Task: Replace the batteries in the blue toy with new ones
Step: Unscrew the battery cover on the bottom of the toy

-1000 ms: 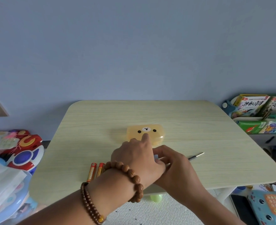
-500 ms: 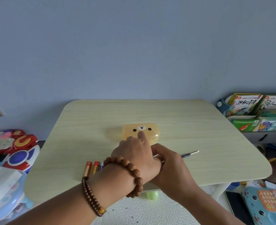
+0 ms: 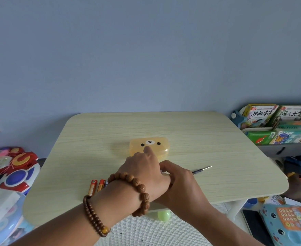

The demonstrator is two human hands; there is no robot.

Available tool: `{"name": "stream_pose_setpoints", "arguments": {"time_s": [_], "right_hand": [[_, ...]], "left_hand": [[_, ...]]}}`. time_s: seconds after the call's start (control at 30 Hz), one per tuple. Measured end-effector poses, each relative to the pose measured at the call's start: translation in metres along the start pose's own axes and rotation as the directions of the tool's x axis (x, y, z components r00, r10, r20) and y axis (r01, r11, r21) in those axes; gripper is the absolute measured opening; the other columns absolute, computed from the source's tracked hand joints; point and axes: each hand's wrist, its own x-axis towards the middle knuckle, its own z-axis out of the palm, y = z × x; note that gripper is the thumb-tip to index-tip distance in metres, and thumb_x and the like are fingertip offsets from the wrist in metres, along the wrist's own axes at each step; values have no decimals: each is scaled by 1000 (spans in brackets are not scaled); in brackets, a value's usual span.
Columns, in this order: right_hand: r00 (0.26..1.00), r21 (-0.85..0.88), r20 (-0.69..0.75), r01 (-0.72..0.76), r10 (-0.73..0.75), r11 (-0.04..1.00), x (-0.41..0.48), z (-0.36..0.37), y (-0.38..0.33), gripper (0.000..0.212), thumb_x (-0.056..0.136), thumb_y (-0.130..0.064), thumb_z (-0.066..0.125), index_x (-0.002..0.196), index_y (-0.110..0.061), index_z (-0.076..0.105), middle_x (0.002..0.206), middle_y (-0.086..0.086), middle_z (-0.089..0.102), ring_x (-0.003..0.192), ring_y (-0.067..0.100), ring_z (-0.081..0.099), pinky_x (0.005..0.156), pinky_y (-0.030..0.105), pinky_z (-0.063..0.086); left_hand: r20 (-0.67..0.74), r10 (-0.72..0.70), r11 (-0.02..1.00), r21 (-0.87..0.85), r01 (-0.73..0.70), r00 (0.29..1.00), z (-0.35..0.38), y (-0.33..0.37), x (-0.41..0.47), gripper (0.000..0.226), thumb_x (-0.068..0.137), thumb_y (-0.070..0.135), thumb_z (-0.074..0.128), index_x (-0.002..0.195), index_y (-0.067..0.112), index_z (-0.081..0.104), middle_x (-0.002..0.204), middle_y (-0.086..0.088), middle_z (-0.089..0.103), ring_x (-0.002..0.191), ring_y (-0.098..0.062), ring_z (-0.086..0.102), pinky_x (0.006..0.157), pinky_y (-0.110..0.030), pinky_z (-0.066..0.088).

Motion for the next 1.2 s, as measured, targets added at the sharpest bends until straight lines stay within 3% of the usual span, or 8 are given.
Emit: {"name": "stream_pose_setpoints", "arguments": {"time_s": [0.13,0.2,0.27,0.4,0.6,0.7,0.93,1.2], "right_hand": [[999,-5,-19,25,-25,1000,0,0,3,49,62,-15,96,90,-45,67,80,-17,76,62,9,67,56,8,45],[999,-1,-28,22,-22,1000,0,0,7,44,63,-18,96,96,-34,72,82,-5,77,66,14,70,57,14,50],[999,2,-28,29,-29,1000,-1,2,10,48,63,-18,95,106,-24,75,87,-3,77,65,11,70,58,14,50],[994,-17,-58,92,-93,996,-4,7,13,54,65,-19,90,116,-20,73,92,-6,74,63,4,62,60,6,42],[981,-17,-104,164,-164,986,-7,11,17,59,64,-20,88,121,-24,73,91,-7,70,60,-4,56,60,3,37],[980,-27,-111,164,-166,986,-7,12,19,60,63,-18,89,120,-23,73,93,-6,71,62,-7,58,62,2,38],[978,-51,-133,157,-162,986,-7,13,21,48,71,-12,82,118,-19,74,99,-6,75,84,0,69,72,6,46],[979,-17,-108,173,-174,985,-7,13,21,53,71,-16,85,123,-18,73,98,-3,73,65,-1,60,63,6,44]], "left_hand": [[-14,22,999,-23,-22,1000,1,-1,2,45,84,44,56,117,14,46,106,-6,65,95,-26,65,77,-35,55],[-23,29,999,-39,-30,999,2,-3,2,44,84,45,55,115,16,47,103,-3,65,92,-23,65,75,-33,55],[-49,26,998,-47,-28,998,5,-5,1,40,84,47,55,112,19,47,101,0,65,90,-20,65,76,-34,56],[-122,23,992,-121,-38,992,8,-9,-2,34,86,45,58,110,24,47,104,5,62,91,-16,61,75,-28,52],[-204,27,981,-182,-65,979,16,-13,-12,38,82,45,65,106,28,41,100,10,55,85,-9,53,54,-9,29],[-259,33,983,-165,-78,965,18,-13,-12,36,83,45,63,100,26,38,94,9,54,81,-11,51,52,-12,28],[-322,112,988,-68,-141,940,28,-9,-8,30,84,38,50,101,20,35,98,0,59,87,-21,58,67,-28,42],[-313,178,969,-110,-222,933,26,-19,-9,26,88,37,54,97,23,34,92,3,57,78,-18,54,61,-25,37]]}}
